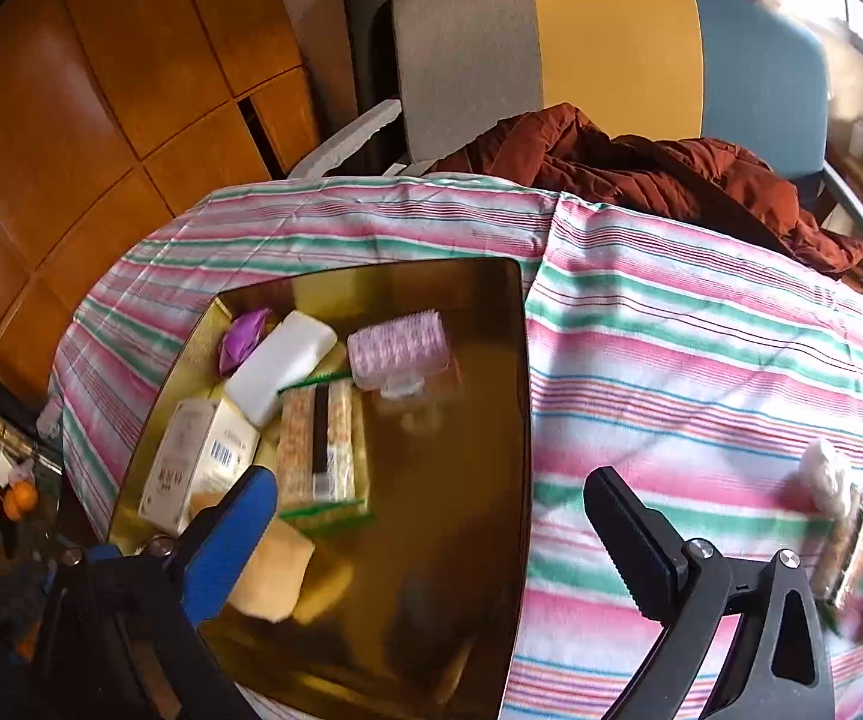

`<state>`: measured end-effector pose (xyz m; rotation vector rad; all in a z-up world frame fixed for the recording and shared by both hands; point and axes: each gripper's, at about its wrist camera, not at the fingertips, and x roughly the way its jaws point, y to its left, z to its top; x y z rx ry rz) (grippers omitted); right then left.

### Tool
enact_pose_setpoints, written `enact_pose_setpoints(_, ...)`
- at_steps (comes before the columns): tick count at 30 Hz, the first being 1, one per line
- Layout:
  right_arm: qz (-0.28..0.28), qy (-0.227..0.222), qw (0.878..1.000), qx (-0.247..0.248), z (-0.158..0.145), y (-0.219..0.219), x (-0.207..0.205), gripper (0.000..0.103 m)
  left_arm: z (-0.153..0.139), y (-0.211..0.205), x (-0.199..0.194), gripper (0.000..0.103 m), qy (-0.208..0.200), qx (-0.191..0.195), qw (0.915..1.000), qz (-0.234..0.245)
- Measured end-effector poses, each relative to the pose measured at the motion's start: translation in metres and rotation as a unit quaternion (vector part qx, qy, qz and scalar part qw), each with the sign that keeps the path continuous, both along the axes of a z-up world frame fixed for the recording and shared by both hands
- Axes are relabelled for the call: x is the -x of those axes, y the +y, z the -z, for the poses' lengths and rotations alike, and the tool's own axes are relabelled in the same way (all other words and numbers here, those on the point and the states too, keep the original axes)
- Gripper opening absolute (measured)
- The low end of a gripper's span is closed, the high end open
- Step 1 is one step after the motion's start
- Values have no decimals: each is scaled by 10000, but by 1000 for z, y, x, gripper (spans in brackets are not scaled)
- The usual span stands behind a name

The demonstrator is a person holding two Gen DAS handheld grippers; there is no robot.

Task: Organize objects
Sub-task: 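Move both tools from the tray back to the remaining items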

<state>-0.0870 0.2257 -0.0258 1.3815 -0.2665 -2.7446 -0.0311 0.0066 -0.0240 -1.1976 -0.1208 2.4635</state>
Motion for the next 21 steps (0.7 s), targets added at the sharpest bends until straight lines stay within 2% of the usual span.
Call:
enact_pose_setpoints(12, -25, 352, 9971, -678, -1, -27, -36, 103, -12, -1, -11, 57, 509, 679, 9951, -499)
enact_pose_setpoints(21, 17, 509, 9956, -785, 0, -31, -55, 103, -19, -2, -17, 57, 674, 935, 9897, -854)
